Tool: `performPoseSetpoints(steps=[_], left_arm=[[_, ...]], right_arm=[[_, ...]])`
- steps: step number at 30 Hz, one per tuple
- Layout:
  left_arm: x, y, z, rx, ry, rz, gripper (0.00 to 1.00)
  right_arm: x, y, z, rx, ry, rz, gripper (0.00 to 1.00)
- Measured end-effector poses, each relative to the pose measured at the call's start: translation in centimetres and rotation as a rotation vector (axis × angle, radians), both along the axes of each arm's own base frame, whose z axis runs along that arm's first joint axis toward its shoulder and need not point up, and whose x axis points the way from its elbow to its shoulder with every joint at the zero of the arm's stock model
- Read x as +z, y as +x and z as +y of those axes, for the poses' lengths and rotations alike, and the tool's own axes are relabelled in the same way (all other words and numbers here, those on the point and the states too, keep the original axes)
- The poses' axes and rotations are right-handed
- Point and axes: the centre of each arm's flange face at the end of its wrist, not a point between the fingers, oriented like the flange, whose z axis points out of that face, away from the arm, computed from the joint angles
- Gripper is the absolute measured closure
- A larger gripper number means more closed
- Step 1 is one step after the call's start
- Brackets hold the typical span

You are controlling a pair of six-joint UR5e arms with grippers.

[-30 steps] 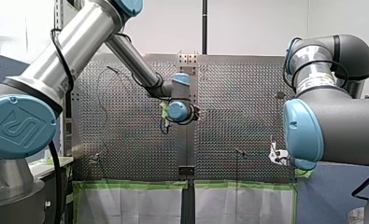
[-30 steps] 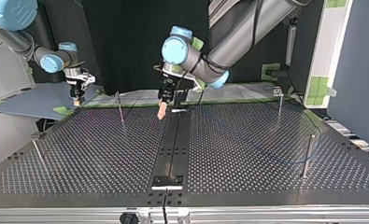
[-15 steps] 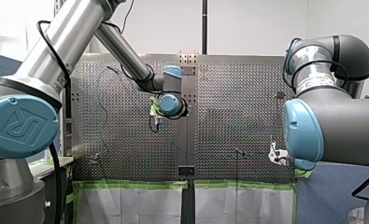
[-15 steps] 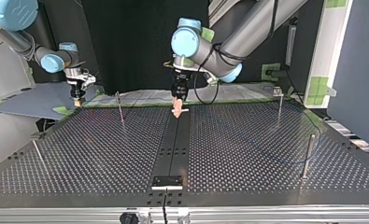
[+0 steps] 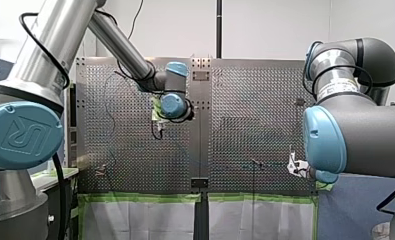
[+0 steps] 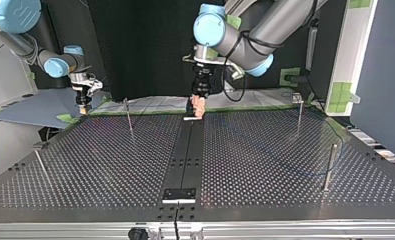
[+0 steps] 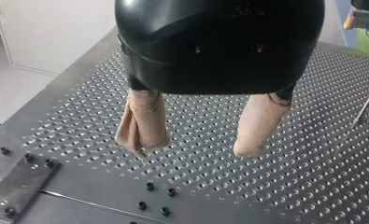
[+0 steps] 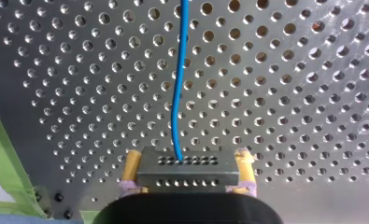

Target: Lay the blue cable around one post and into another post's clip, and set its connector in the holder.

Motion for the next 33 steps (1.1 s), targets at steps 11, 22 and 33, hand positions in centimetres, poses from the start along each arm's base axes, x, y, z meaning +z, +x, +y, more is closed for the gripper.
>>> performPoseSetpoints(steps=[11,22,33], left_arm=[[1.4,-2.6,3.0,0.029,-0.066,-0.012,0.0],[2.6,-2.8,7.5,0.059,-0.168,-0.044,0.0],[3.3,-3.7,12.1,0.057,-0.28,-0.055,0.0]], right_arm=[[-0.1,0.3,0.1,0.006,0.001,-0.004,1.0],[-0.1,0.4,0.1,0.008,0.001,-0.004,1.0],[-0.1,0.6,0.1,0.025,-0.001,-0.012,1.0]])
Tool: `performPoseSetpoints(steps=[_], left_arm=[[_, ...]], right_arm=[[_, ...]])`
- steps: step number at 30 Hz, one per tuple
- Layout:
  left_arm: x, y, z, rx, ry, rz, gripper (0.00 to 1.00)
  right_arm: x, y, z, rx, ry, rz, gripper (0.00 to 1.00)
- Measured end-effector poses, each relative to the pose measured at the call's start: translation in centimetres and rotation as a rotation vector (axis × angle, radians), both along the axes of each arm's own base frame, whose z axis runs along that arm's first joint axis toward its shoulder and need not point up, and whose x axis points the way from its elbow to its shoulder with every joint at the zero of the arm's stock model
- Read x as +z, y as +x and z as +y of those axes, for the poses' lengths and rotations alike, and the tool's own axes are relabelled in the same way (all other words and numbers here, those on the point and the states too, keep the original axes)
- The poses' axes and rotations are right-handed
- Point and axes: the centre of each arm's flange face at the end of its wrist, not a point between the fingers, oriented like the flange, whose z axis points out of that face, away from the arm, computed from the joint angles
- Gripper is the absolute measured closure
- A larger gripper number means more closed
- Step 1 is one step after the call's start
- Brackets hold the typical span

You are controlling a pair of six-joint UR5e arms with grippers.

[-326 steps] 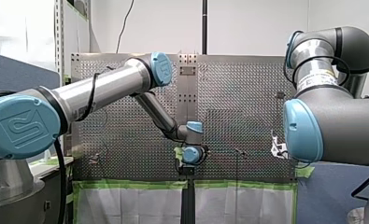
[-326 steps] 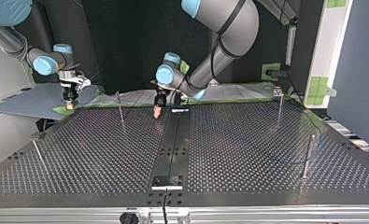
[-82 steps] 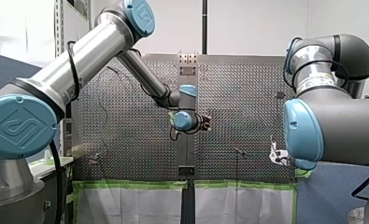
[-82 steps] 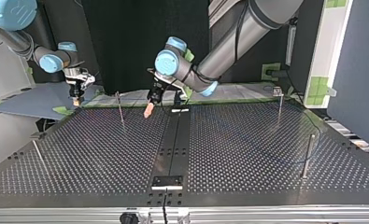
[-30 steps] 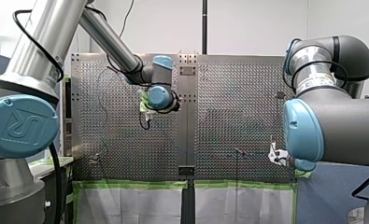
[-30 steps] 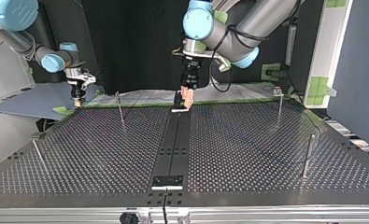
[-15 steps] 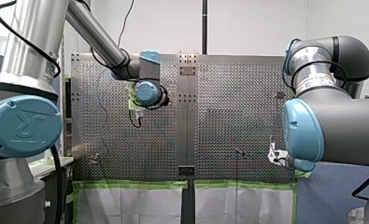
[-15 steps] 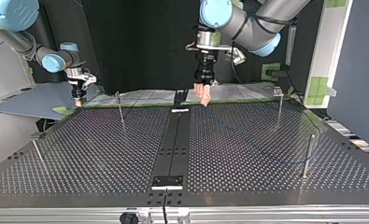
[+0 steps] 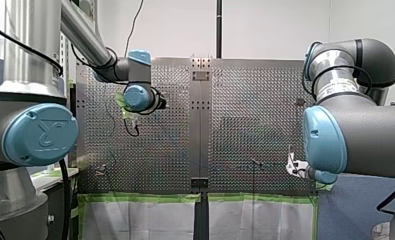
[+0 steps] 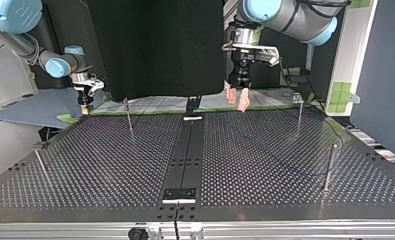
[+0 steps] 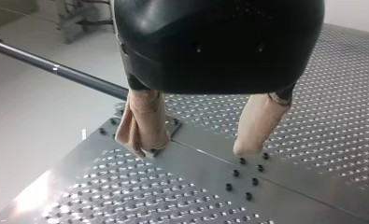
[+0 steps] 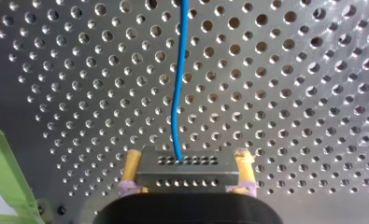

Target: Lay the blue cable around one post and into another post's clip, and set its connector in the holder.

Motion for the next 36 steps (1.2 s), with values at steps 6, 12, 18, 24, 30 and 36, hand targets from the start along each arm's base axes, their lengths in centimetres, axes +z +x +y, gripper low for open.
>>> performPoseSetpoints(steps=[6,12,18,24,30,36], left_arm=[[0.3,-0.5,2.0,-0.003,-0.06,-0.027,0.0],[1.0,-0.8,3.8,-0.01,-0.123,-0.074,0.0],[2.9,0.8,5.3,0.008,-0.192,-0.149,0.0],[3.6,2.9,7.4,0.07,-0.251,-0.179,0.0],[2.8,3.7,10.0,0.175,-0.255,-0.153,0.0],[2.6,4.4,12.0,0.244,-0.268,-0.159,0.0]], right_arm=[[-0.1,0.1,0.1,0.005,0.001,-0.001,1.0],[-0.1,0.4,0.1,0.01,0.002,-0.001,1.0],[-0.1,0.8,0.2,0.016,0.001,-0.001,1.0],[-0.2,0.9,0.3,0.017,0.002,-0.001,1.0],[-0.2,1.0,0.2,0.018,0.001,-0.001,1.0],[-0.2,1.0,0.2,0.018,0.001,-0.001,1.0]])
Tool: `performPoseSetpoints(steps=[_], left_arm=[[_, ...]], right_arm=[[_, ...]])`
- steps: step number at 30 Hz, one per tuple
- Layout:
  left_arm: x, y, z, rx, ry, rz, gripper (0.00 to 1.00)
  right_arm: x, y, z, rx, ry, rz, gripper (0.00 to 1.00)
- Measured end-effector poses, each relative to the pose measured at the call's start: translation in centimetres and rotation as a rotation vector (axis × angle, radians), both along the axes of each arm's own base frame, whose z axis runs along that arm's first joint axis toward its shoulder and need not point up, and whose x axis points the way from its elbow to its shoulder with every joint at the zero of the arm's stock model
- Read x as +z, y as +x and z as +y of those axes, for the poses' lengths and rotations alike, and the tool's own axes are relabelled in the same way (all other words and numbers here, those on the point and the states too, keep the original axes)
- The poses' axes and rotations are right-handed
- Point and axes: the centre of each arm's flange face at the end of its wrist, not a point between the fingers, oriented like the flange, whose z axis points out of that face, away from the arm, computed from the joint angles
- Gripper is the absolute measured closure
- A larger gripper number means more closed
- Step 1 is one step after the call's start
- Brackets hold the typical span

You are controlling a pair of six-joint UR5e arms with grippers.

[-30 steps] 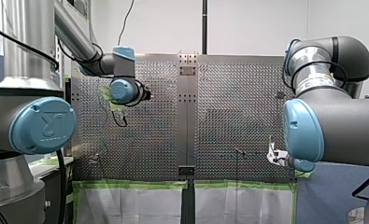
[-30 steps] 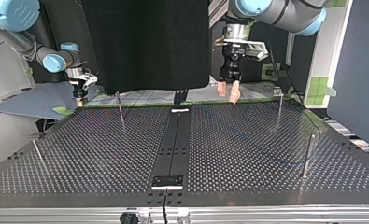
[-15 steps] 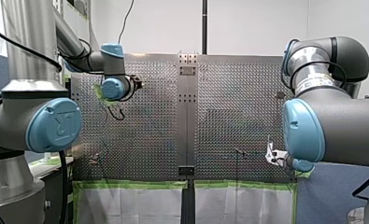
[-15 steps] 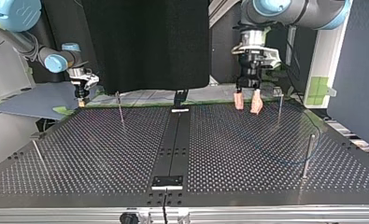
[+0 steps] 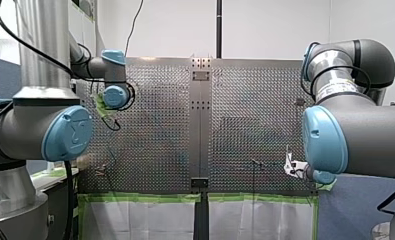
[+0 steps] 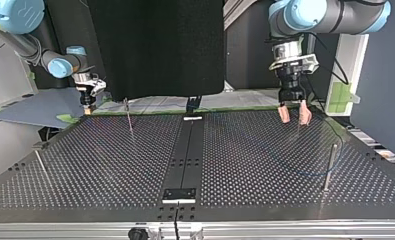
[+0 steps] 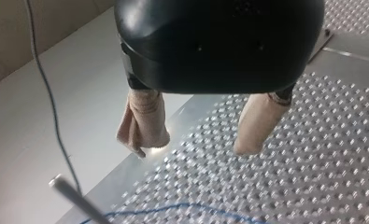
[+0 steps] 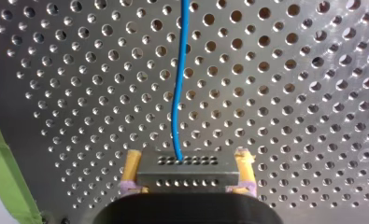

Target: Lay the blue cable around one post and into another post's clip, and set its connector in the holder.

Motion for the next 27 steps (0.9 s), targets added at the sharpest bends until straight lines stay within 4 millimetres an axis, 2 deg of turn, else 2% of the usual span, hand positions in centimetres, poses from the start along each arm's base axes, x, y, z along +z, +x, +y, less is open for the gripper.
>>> performPoseSetpoints(steps=[18,27], left_arm=[[0.9,2.1,6.2,0.132,-0.052,-0.055,0.0],[2.1,4.2,9.0,0.147,-0.05,-0.092,0.0]], right_arm=[[0.0,0.0,0.0,0.0,-0.003,-0.001,1.0],[0.0,0.0,-0.1,0.002,-0.003,-0.002,1.0]])
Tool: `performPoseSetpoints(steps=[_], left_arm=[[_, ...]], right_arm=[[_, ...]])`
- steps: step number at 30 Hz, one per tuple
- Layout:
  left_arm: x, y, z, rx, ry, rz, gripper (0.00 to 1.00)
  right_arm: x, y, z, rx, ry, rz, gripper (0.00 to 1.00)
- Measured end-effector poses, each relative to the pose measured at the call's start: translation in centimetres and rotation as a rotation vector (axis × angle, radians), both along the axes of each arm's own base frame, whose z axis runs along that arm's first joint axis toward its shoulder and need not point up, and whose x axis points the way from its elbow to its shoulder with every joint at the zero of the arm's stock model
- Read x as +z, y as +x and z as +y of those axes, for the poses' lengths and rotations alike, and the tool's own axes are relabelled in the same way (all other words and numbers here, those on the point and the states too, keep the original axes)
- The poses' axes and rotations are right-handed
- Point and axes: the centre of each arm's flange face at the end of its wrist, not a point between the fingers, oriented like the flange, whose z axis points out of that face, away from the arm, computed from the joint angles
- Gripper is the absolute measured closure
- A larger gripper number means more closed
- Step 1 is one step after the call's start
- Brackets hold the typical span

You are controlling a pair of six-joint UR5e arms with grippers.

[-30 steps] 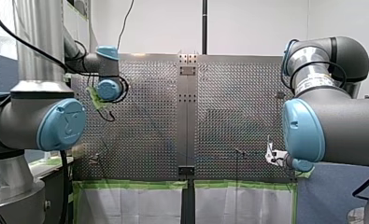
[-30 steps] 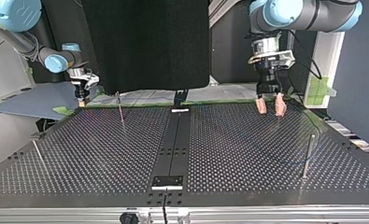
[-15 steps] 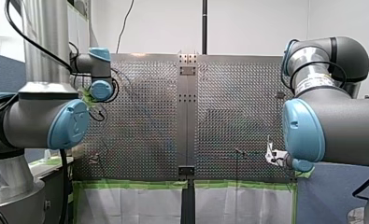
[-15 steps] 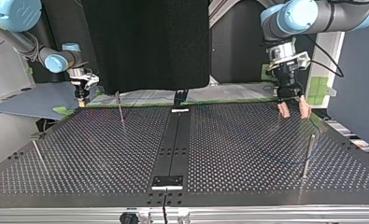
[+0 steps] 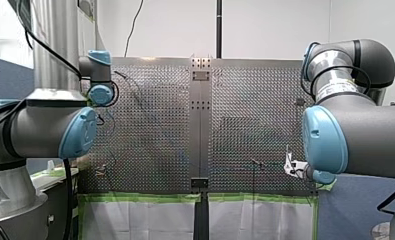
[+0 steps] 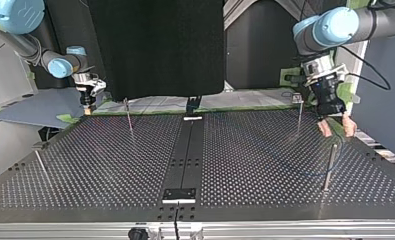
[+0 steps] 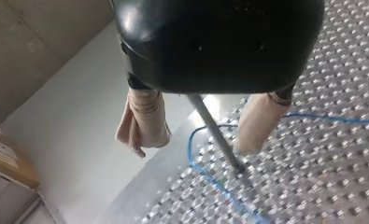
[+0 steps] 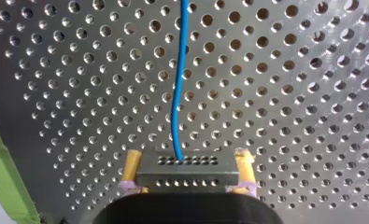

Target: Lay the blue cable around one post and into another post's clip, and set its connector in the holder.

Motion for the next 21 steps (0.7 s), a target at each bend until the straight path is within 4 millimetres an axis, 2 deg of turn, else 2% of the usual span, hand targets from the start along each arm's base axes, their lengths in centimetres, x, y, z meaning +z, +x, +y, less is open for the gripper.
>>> performPoseSetpoints(steps=[10,19,21], left_arm=[[1.5,1.8,3.9,0.024,-0.039,-0.072,0.0],[2.1,2.7,6.7,0.0,-0.064,-0.147,0.0],[2.0,2.9,6.8,-0.016,-0.07,-0.158,0.0]], right_arm=[[0.0,0.2,0.0,0.002,-0.003,0.0,1.0],[0.0,0.4,0.0,0.005,-0.003,0.001,1.0],[0.0,0.4,0.1,0.006,-0.003,0.001,1.0]])
